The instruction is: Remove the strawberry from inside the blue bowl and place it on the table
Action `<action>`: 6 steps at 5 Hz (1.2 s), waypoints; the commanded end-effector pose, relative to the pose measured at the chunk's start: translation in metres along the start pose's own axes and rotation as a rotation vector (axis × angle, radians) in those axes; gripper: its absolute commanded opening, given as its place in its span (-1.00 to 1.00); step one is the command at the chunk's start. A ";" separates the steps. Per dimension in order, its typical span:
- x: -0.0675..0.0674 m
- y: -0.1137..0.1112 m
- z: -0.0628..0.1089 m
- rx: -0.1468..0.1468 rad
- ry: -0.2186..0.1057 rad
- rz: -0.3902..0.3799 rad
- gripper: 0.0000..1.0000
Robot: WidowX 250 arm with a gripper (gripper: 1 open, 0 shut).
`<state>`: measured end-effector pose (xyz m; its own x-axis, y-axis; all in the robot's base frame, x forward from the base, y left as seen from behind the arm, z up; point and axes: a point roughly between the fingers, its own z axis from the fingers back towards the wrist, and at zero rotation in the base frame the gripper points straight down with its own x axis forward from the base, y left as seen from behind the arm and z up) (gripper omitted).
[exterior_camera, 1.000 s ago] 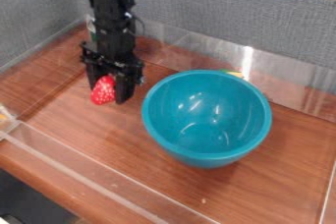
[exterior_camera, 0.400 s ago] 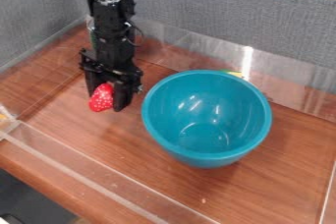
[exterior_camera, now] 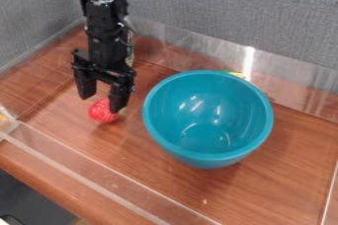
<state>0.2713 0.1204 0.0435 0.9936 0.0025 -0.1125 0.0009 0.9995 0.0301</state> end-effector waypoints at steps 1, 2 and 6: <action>-0.002 0.010 0.025 0.022 -0.062 0.026 1.00; -0.005 0.012 0.036 0.024 -0.083 0.036 1.00; -0.005 0.024 0.053 0.027 -0.114 0.070 1.00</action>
<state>0.2678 0.1357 0.0805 0.9967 0.0622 -0.0522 -0.0602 0.9975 0.0376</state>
